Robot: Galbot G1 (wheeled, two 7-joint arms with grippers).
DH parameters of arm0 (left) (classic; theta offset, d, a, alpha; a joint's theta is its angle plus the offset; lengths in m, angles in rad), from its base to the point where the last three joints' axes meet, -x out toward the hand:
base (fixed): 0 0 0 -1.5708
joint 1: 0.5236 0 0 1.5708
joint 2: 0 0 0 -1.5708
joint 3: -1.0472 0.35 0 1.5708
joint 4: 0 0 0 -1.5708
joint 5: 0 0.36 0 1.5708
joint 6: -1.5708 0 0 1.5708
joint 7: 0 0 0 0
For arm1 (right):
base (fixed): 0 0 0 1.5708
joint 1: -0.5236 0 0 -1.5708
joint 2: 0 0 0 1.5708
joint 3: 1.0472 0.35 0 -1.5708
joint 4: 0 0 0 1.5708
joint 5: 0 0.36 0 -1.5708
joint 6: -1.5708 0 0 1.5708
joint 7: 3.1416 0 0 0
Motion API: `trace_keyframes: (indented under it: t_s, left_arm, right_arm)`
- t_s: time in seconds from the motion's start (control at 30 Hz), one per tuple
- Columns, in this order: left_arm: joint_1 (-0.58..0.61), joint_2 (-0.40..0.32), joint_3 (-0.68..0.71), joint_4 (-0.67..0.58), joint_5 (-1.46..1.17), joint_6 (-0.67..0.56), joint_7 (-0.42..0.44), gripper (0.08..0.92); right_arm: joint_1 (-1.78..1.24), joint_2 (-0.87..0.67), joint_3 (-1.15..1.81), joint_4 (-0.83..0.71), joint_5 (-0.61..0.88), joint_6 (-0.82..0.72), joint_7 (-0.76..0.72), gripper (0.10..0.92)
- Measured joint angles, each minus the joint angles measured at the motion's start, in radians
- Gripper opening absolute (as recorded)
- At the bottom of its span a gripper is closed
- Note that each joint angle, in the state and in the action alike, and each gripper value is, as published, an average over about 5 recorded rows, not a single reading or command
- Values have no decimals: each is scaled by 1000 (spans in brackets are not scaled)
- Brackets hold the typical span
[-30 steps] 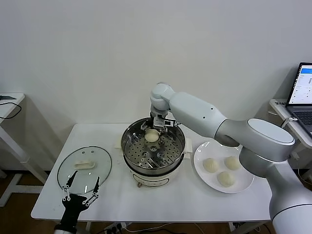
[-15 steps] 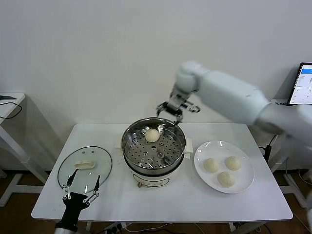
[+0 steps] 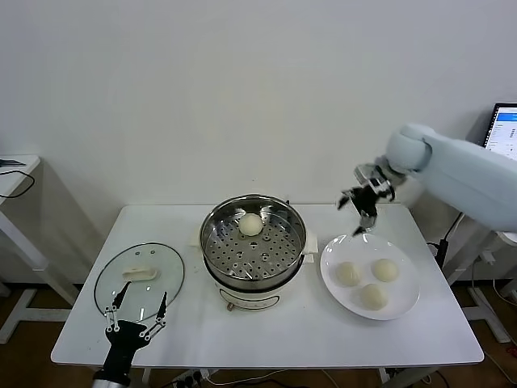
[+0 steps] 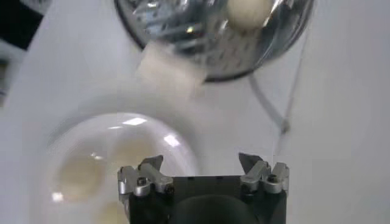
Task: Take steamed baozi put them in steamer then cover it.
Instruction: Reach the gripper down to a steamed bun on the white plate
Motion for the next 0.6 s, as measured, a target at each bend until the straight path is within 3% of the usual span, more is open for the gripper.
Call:
trace_keyframes:
  t_s: [0.6]
  left_arm:
    - [-1,-7,-8,8,1,-5,-2,823]
  right_arm:
    - [-189,-11,12,-28,38,-92,150,823]
